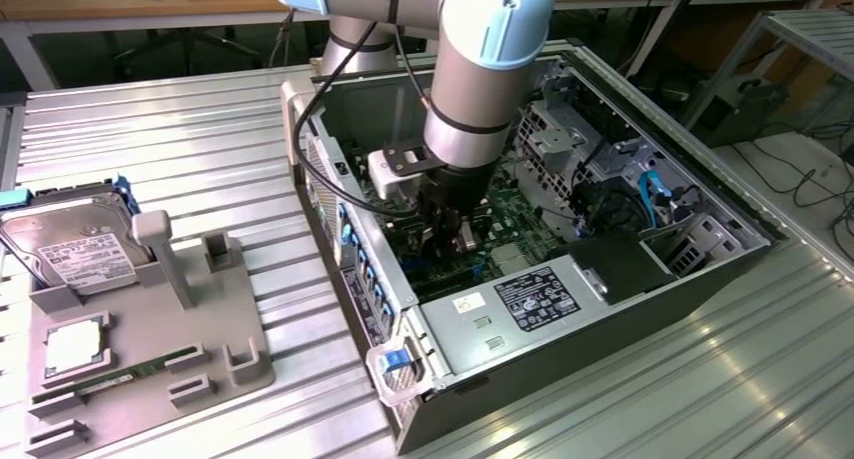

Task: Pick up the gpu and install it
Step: 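Insert the gpu into the slot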

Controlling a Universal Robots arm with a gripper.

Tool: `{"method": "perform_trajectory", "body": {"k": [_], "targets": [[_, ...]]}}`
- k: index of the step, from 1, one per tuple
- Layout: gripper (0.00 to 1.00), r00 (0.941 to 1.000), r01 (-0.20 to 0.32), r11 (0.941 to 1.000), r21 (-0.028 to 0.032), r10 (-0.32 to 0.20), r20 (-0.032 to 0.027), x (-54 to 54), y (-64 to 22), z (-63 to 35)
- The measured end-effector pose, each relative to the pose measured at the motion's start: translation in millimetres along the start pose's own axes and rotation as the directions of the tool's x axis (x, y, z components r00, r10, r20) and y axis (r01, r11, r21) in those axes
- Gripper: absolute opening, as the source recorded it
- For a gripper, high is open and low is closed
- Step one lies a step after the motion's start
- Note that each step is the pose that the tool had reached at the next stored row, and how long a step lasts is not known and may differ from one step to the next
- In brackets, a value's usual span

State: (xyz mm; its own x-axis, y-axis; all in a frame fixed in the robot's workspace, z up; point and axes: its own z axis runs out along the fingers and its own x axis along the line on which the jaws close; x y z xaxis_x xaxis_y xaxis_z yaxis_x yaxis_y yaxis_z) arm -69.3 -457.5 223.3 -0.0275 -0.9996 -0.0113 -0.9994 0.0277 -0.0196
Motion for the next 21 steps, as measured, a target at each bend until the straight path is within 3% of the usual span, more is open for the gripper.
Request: {"method": "perform_trajectory", "body": {"k": [6, 8, 21], "targets": [[0.28, 1.0000, 0.000, 1.0000, 0.0012, 0.000, 0.0024, -0.3, -0.2, -1.9], [0.28, 1.0000, 0.000, 1.0000, 0.0002, 0.000, 0.0003, -0.1, -0.2, -6.2], [0.28, 1.0000, 0.000, 1.0000, 0.0002, 0.000, 0.0005, -0.1, -0.2, -6.5]]}}
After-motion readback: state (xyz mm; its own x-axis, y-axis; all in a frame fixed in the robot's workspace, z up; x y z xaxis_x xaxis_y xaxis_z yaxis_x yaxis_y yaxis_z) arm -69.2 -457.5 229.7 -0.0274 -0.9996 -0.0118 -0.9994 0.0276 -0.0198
